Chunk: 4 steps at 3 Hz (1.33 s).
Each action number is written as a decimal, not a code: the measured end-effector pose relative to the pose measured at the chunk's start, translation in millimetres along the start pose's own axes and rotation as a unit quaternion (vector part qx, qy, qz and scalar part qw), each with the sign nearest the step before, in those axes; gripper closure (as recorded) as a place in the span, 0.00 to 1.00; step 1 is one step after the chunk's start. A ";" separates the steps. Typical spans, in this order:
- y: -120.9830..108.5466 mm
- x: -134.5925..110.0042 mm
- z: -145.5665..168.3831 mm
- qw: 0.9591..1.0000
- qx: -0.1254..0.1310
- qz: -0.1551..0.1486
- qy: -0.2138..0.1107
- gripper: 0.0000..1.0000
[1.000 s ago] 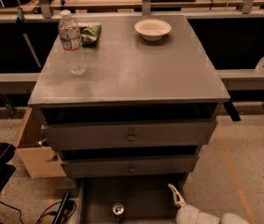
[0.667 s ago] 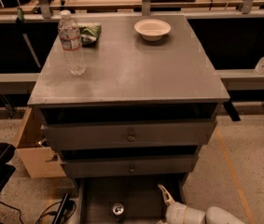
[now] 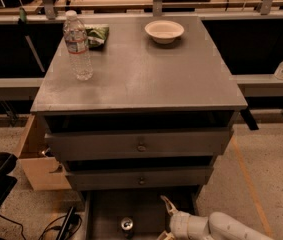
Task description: Pick redbull can from bottom drawer and place on counter
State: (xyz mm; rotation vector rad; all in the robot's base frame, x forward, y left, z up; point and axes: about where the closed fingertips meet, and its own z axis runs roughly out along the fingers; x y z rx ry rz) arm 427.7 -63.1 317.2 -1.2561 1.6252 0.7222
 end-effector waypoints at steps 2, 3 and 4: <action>-11.7 51.5 82.5 0.994 -0.100 -0.024 -0.027 0.00; -11.0 57.0 113.0 0.989 -0.132 -0.030 -0.064 0.00; -6.3 56.7 127.5 0.985 -0.144 -0.025 -0.097 0.00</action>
Offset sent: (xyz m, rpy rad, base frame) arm 0.0548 0.0658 -0.1149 0.0775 0.0209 0.3063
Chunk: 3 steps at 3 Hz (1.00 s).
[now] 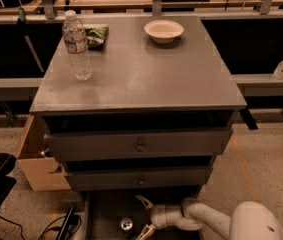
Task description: Pick redbull can from bottom drawer and place on counter
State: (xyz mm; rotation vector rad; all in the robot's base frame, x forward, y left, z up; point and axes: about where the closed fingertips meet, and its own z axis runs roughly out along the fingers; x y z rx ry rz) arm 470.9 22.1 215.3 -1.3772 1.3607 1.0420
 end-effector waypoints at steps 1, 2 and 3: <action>9.4 -2.4 18.4 1.000 -0.012 0.006 -0.022 0.00; 21.2 -5.3 41.8 0.999 -0.035 0.014 -0.037 0.02; 26.4 -8.1 51.5 0.998 -0.044 0.017 -0.043 0.26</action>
Offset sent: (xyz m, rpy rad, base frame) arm -0.0261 0.0563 -0.0090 0.0900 0.0576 0.0897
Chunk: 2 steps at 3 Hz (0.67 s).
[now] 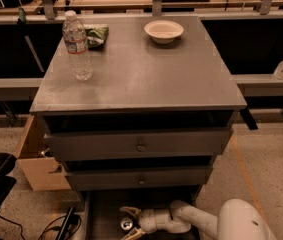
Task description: Pick redbull can from bottom drawer and place on counter
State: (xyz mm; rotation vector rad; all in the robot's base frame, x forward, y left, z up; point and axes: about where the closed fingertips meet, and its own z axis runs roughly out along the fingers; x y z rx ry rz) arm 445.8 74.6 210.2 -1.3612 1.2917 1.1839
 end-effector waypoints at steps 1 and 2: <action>0.8 -0.1 1.2 1.000 -0.001 0.000 -0.001 0.49; 1.9 -0.4 3.3 1.000 -0.002 0.001 -0.002 0.72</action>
Offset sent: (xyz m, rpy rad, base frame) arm -0.0008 0.0011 -0.0001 0.0013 0.0010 0.0011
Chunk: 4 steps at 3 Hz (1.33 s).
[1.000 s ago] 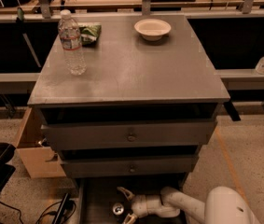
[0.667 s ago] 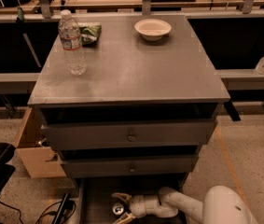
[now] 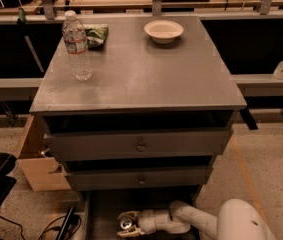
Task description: Pick redbull can from bottom drawer and place on counter
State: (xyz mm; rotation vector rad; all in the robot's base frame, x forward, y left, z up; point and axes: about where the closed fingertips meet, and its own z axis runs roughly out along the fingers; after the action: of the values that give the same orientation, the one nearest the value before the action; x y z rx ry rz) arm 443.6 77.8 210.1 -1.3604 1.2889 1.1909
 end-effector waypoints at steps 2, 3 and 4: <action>13.1 -20.6 4.4 1.000 0.012 -0.003 -0.009 1.00; 7.4 -76.0 -18.8 0.997 0.069 -0.032 -0.012 1.00; 2.8 -156.2 -72.0 0.989 0.138 -0.044 -0.010 1.00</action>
Offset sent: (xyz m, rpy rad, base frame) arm -0.0378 0.0103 0.0659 0.0574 -0.0354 -0.0886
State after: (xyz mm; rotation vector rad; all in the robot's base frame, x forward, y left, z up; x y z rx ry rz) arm 445.9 29.0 375.0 -1.1870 1.3121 0.9248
